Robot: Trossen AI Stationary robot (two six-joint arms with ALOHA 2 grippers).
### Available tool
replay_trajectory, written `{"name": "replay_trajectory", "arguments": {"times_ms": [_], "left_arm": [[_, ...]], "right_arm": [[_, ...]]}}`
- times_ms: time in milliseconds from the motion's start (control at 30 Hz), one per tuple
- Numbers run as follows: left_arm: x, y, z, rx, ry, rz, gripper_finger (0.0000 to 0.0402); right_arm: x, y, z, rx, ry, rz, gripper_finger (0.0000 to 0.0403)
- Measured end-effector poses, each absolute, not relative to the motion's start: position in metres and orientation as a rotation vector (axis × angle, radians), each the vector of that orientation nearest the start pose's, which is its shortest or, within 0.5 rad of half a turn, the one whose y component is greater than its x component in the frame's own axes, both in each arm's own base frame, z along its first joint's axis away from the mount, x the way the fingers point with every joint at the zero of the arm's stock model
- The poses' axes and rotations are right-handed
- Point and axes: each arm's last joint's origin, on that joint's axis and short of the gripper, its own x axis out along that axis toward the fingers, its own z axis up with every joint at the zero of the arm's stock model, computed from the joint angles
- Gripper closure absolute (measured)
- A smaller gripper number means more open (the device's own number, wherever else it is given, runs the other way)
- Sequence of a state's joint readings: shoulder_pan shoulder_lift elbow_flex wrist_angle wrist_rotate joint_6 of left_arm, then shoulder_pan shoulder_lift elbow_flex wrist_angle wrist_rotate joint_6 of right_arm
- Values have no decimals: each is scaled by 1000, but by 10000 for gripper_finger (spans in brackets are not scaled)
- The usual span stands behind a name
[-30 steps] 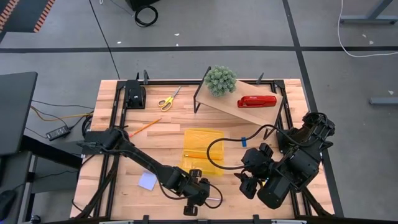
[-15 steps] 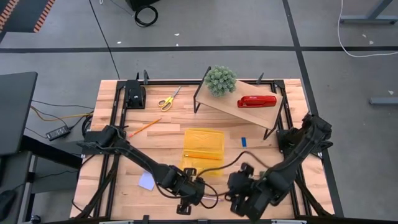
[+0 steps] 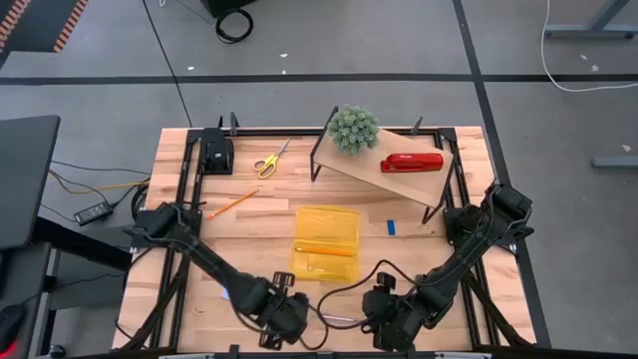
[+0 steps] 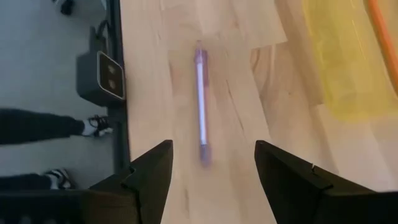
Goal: Pack school essentials
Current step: Put the pen into the supply box
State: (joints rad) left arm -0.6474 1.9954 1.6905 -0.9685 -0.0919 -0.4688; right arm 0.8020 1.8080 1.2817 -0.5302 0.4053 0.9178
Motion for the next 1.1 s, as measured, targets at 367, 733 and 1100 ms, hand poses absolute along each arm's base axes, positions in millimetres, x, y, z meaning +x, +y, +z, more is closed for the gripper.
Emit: {"name": "replay_trajectory", "arguments": {"times_ms": [367, 733, 1100], "left_arm": [[290, -216, 288, 102, 1151, -73, 393], [213, -152, 289, -227, 914, -34, 392], [206, -144, 280, -296, 847, -47, 380]], "right_arm": [[273, 260, 192, 206, 952, 22, 169], [286, 257, 202, 273, 891, 12, 169], [322, 291, 198, 210, 948, 48, 169]]}}
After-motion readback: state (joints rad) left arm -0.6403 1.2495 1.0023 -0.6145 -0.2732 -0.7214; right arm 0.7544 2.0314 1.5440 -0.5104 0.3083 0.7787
